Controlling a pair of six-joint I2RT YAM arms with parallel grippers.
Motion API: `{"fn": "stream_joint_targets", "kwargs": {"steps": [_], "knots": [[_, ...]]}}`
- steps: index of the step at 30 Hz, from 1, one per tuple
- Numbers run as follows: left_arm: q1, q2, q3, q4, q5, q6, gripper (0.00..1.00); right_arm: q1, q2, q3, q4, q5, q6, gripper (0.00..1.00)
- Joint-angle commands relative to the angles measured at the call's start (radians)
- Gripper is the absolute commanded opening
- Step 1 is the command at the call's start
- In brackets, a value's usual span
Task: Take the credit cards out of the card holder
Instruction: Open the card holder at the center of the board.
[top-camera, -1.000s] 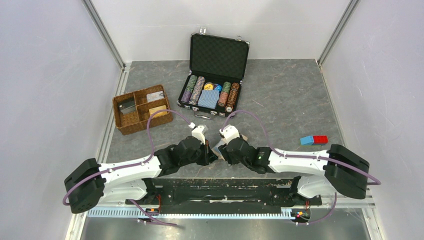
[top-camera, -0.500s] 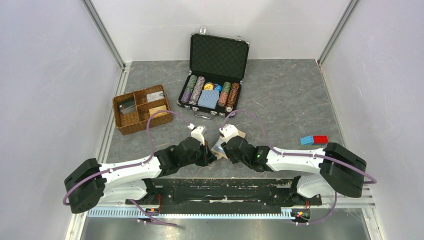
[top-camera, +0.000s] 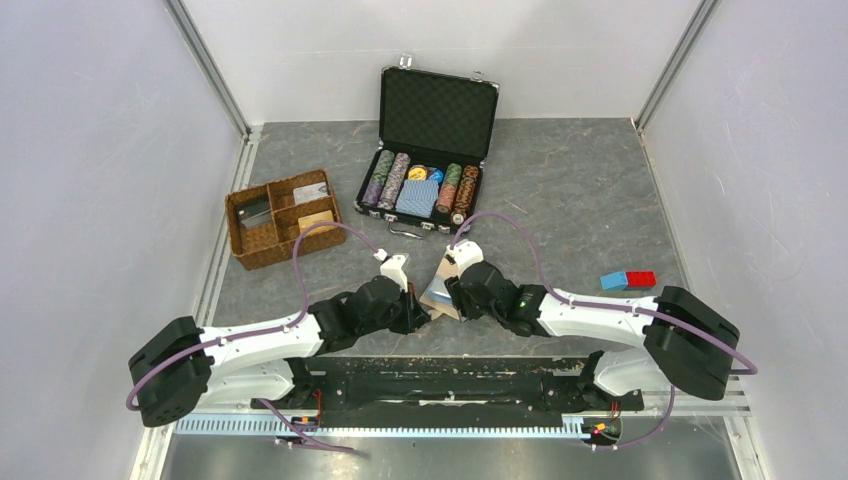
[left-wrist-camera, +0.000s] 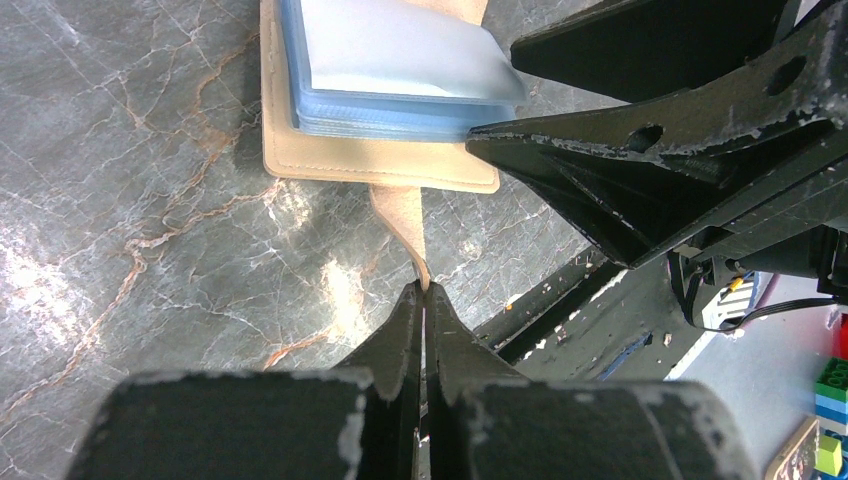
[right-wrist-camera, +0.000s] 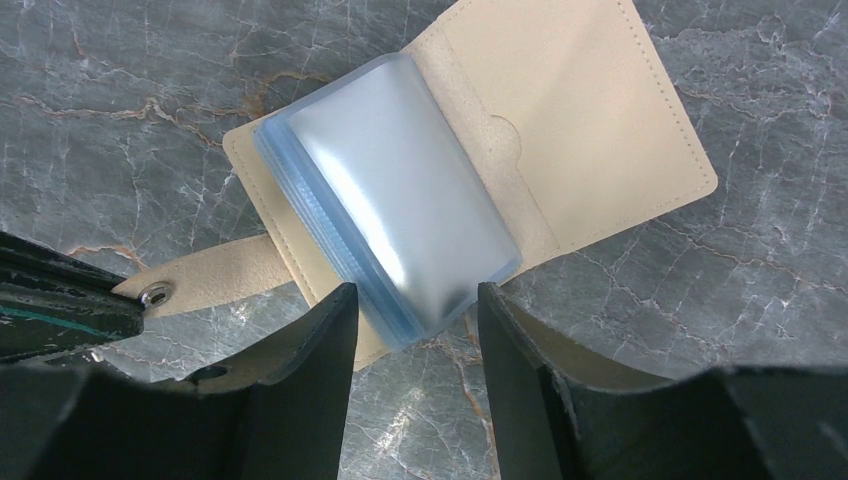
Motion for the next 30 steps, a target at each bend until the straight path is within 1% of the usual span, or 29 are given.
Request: {"fn": "stream_joint_targets", "kwargs": {"steps": [1, 4, 8, 18, 23, 30], "knots": [[0.003, 0.006, -0.007, 0.008, -0.020, 0.031, 0.02, -0.023, -0.023, 0.028, 0.017, -0.023, -0.044, 0.53], [0.003, 0.007, -0.009, 0.008, -0.021, 0.031, 0.02, -0.026, -0.032, 0.044, 0.004, -0.055, -0.062, 0.57], [0.002, 0.009, -0.004, 0.008, -0.020, 0.033, 0.02, -0.036, -0.026, 0.042, 0.004, -0.039, -0.076, 0.53], [0.002, 0.010, -0.008, 0.005, -0.020, 0.034, 0.02, -0.061, -0.009, 0.054, 0.018, 0.034, -0.117, 0.52], [0.003, 0.007, -0.012, -0.001, -0.021, 0.035, 0.02, -0.086, -0.004, 0.064, 0.019, 0.095, -0.097, 0.49], [0.003, 0.005, 0.000, -0.016, -0.017, 0.050, 0.02, -0.128, 0.043, 0.062, 0.020, 0.104, -0.066, 0.48]]}}
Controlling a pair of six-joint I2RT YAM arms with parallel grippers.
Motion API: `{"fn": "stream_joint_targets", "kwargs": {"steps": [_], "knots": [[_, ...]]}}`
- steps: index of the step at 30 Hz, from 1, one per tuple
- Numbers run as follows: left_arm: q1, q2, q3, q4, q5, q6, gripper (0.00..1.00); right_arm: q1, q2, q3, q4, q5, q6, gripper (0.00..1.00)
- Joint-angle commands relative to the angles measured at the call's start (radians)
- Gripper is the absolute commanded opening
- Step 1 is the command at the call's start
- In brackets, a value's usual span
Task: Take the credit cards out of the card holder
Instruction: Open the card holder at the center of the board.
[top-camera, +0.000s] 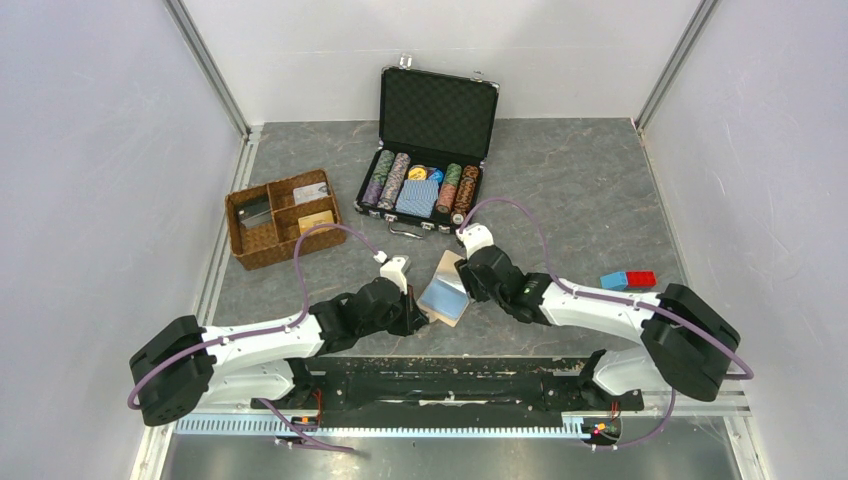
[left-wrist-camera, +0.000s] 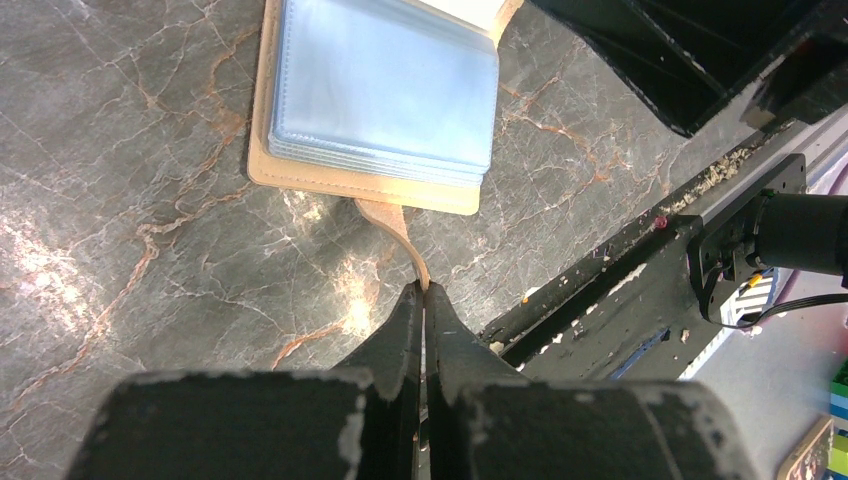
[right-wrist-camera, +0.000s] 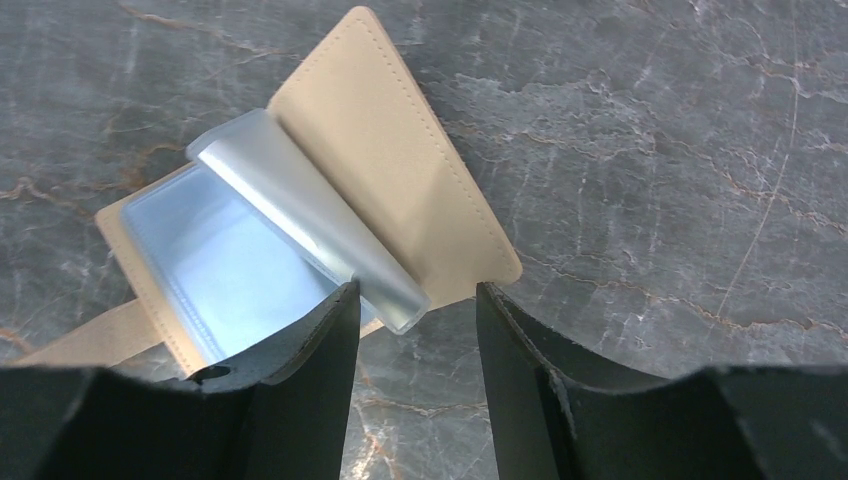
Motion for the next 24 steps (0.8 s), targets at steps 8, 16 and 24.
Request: {"fn": "stream_joint_targets", "kwargs": {"steps": [8, 16, 24], "knots": [[0.003, -0.002, 0.016, -0.008, -0.016, 0.056, 0.02, -0.032, 0.058, 0.044, 0.047, -0.009, -0.014, 0.52], [0.003, -0.001, 0.012, -0.006, -0.019, 0.058, 0.02, -0.042, 0.055, 0.057, 0.086, -0.079, -0.121, 0.47], [0.003, -0.001, 0.015, -0.005, -0.012, 0.067, 0.02, -0.056, 0.059, 0.084, 0.090, -0.173, -0.165, 0.28]]}}
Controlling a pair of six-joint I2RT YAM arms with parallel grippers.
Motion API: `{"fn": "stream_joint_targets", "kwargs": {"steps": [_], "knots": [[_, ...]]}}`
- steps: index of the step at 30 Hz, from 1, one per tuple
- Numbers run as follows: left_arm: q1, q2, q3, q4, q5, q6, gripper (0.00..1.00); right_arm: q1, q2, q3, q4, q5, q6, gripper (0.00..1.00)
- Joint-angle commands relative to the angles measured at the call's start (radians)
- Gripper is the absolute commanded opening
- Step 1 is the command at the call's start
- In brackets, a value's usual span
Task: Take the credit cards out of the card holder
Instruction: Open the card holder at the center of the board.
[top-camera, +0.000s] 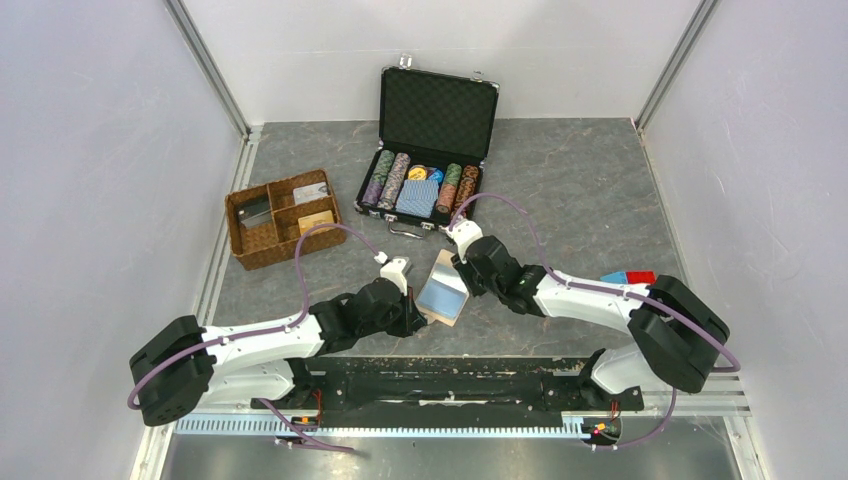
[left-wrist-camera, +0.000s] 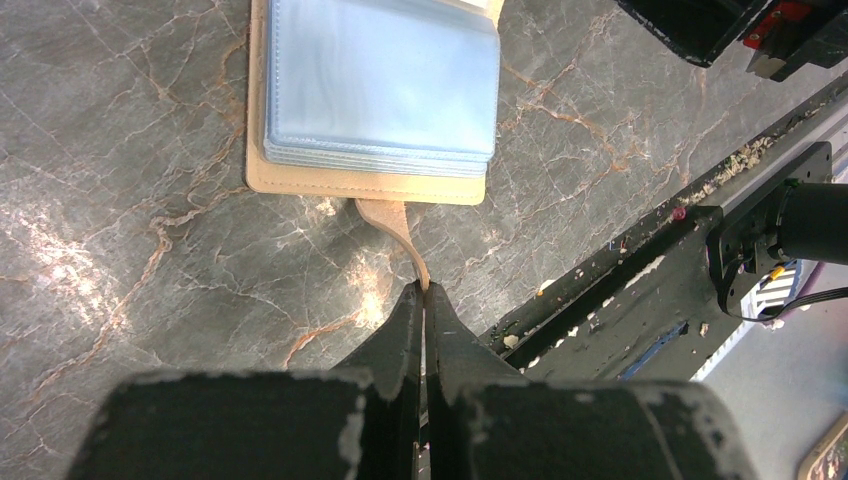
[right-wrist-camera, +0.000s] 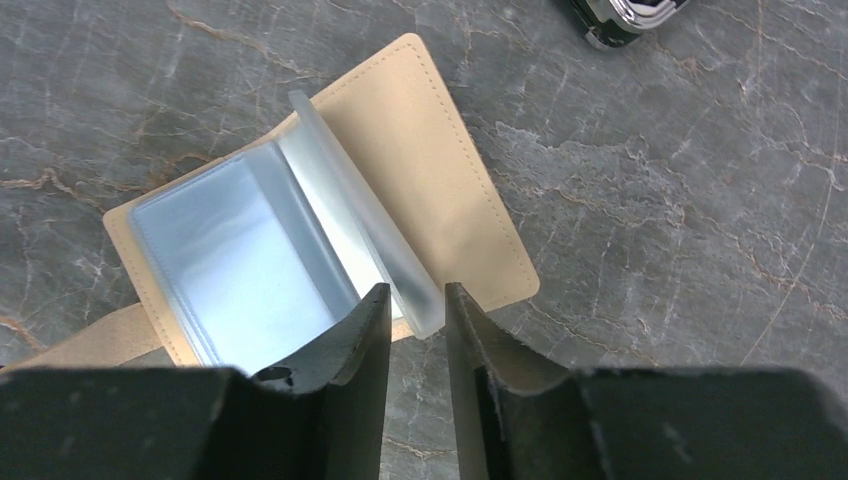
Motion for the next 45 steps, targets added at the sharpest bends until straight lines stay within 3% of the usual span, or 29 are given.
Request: {"fn": "stream_joint_targets", "kwargs": {"steps": [1, 5, 9, 19, 27, 30, 31, 37, 45], "knots": [[0.003, 0.001, 0.017, 0.016, -0.012, 0.045, 0.02, -0.015, -0.001, 0.044, 0.043, -0.060, -0.033, 0.27], [0.003, 0.004, 0.021, 0.016, -0.007, 0.050, 0.02, -0.030, 0.017, 0.051, 0.032, -0.079, -0.025, 0.19], [0.004, 0.004, 0.021, 0.015, -0.002, 0.051, 0.02, -0.060, 0.029, 0.051, -0.001, -0.075, -0.002, 0.00], [0.003, 0.017, 0.041, 0.074, 0.086, 0.086, 0.02, -0.085, -0.122, -0.080, -0.151, -0.045, 0.118, 0.00], [0.003, 0.195, 0.081, 0.210, 0.325, 0.107, 0.02, -0.086, -0.418, -0.272, -0.282, 0.070, 0.215, 0.00], [0.002, 0.259, 0.096, 0.245, 0.354, 0.099, 0.02, -0.085, -0.470, -0.321, -0.278, 0.068, 0.251, 0.00], [0.002, 0.272, 0.098, 0.253, 0.355, 0.097, 0.02, -0.086, -0.478, -0.328, -0.282, 0.076, 0.261, 0.00], [0.002, 0.284, 0.112, 0.248, 0.324, 0.101, 0.02, -0.087, -0.525, -0.251, -0.366, 0.112, 0.271, 0.23], [0.002, 0.253, 0.143, 0.157, 0.279, 0.134, 0.02, -0.087, -0.589, -0.084, -0.456, 0.057, 0.196, 0.29]]}}
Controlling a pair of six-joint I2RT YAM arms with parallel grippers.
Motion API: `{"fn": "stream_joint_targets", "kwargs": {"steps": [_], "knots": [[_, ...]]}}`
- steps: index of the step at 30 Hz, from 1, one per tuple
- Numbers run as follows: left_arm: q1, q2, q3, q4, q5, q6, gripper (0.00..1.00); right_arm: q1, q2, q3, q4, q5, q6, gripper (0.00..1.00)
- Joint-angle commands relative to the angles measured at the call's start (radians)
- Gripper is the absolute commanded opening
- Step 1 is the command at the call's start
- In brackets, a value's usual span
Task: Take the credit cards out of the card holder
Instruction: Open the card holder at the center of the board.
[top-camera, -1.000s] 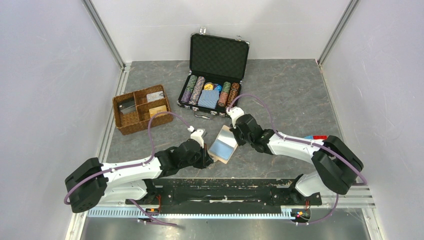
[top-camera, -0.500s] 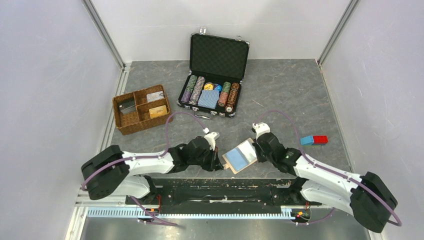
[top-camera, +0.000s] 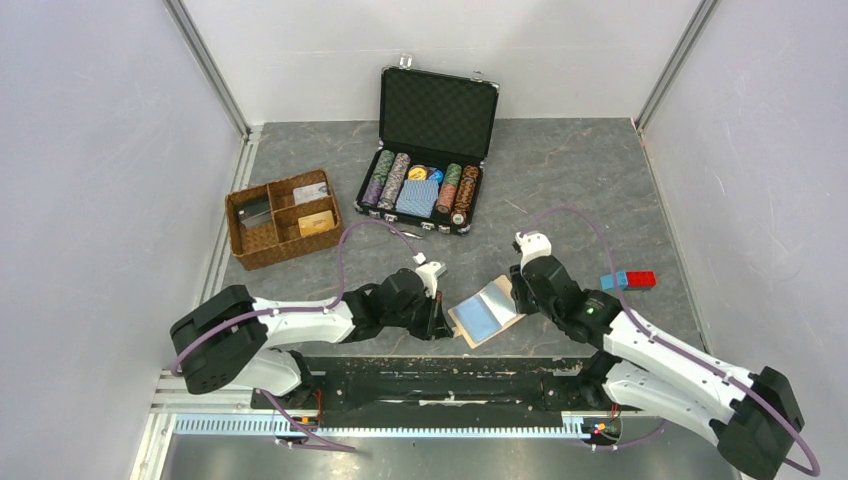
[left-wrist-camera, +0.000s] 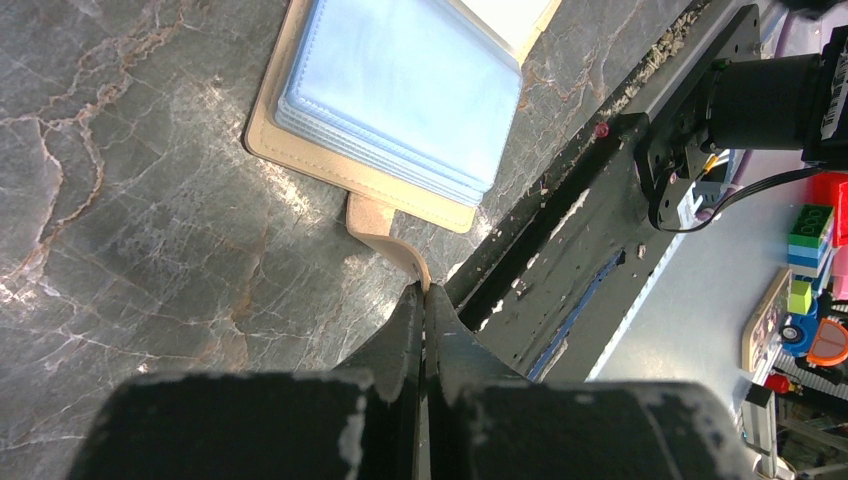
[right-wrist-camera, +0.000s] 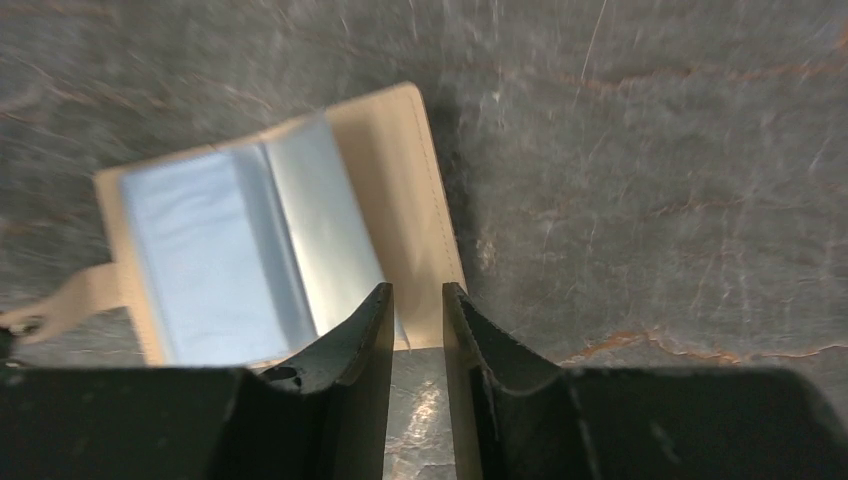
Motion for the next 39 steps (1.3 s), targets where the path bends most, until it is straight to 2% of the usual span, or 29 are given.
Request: {"fn": "stream_joint_targets", "kwargs": {"steps": [1, 5, 10, 15, 22, 25, 29, 32, 39], "knots": [[0.003, -0.027, 0.044, -0.030, -0.034, 0.059, 0.02, -0.004, -0.031, 0.132, -0.030, -0.030, -0.048, 0.29], [0.002, -0.024, 0.042, -0.036, -0.046, 0.059, 0.02, -0.004, -0.027, 0.147, 0.046, -0.164, -0.081, 0.30], [0.003, -0.026, 0.041, -0.037, -0.051, 0.054, 0.02, -0.003, 0.008, 0.083, 0.187, -0.329, -0.092, 0.31], [0.003, -0.023, 0.045, -0.041, -0.051, 0.055, 0.02, 0.008, 0.079, 0.012, 0.283, -0.363, -0.069, 0.36], [0.002, -0.021, 0.050, -0.051, -0.056, 0.055, 0.02, 0.053, 0.193, -0.030, 0.358, -0.328, -0.066, 0.45], [0.002, -0.020, 0.052, -0.054, -0.055, 0.053, 0.02, 0.093, 0.228, -0.035, 0.361, -0.260, -0.074, 0.54], [0.002, -0.021, 0.050, -0.061, -0.054, 0.053, 0.02, 0.131, 0.273, -0.037, 0.353, -0.190, -0.089, 0.58], [0.002, -0.024, 0.042, -0.061, -0.056, 0.053, 0.02, 0.166, 0.297, -0.043, 0.353, -0.148, -0.090, 0.64], [0.002, -0.029, 0.041, -0.065, -0.057, 0.054, 0.02, 0.238, 0.334, -0.042, 0.340, -0.047, -0.069, 0.69]]}}
